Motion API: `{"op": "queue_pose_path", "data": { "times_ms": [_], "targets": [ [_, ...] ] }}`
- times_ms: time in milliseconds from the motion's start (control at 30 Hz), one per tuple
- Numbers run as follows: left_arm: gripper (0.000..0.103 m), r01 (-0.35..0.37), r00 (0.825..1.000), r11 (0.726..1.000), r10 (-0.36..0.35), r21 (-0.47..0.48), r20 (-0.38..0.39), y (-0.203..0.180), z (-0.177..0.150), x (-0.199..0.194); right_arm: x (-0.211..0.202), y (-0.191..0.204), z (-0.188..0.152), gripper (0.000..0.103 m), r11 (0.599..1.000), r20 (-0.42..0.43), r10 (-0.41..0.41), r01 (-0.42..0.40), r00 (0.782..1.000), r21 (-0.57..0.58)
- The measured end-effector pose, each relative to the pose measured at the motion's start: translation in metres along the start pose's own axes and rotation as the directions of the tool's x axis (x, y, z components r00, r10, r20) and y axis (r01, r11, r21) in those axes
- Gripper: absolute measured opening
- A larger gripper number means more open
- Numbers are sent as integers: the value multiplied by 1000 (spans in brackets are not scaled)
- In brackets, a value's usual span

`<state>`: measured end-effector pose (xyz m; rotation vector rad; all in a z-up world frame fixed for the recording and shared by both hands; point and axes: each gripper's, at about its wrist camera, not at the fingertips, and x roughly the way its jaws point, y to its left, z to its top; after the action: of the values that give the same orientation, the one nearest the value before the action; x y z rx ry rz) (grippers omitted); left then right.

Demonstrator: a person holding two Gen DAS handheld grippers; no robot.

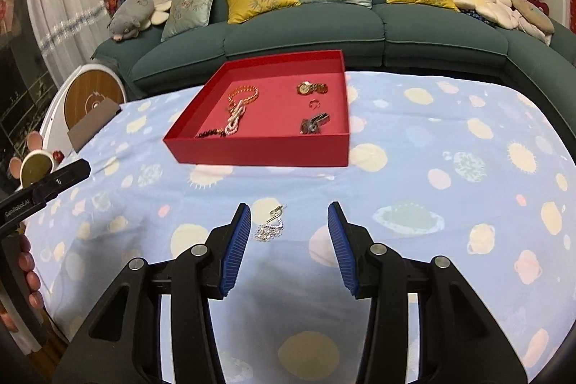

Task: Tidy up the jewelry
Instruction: 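Move both tools toward the two dangling earrings on the cloth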

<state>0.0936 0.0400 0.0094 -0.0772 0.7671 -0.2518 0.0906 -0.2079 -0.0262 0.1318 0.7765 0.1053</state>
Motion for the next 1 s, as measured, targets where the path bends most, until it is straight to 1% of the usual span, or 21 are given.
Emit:
{"op": "queue_pose_path", "data": {
  "times_ms": [133,367,700,767,900,967,1000],
  "targets": [
    [56,-3,1000,999,3,43,6,-7,-8,1,28,13,-10,43,1000,-51,-4,2,999,-27],
    [56,2,999,999,0,51,-35,-2,-18,13,60,17,-19,43,1000,-115,-10,6,993,-29],
    [56,-1,998,998,6,71,-65,4,-29,17,81,29,-24,43,997,-139,-31,20,990,-81],
    [56,0,998,998,5,66,-69,6,-30,17,83,31,-23,40,995,-135,-43,31,990,-91],
    [56,1,997,998,4,63,-75,8,-32,17,84,30,-22,30,995,-128,-60,49,990,-91],
    [56,3,997,998,2,64,-77,8,-34,17,84,28,-21,21,994,-126,-66,55,990,-91],
    [56,3,997,998,2,66,-79,7,-34,18,84,28,-21,19,994,-125,-69,58,990,-91]
  ]
}}
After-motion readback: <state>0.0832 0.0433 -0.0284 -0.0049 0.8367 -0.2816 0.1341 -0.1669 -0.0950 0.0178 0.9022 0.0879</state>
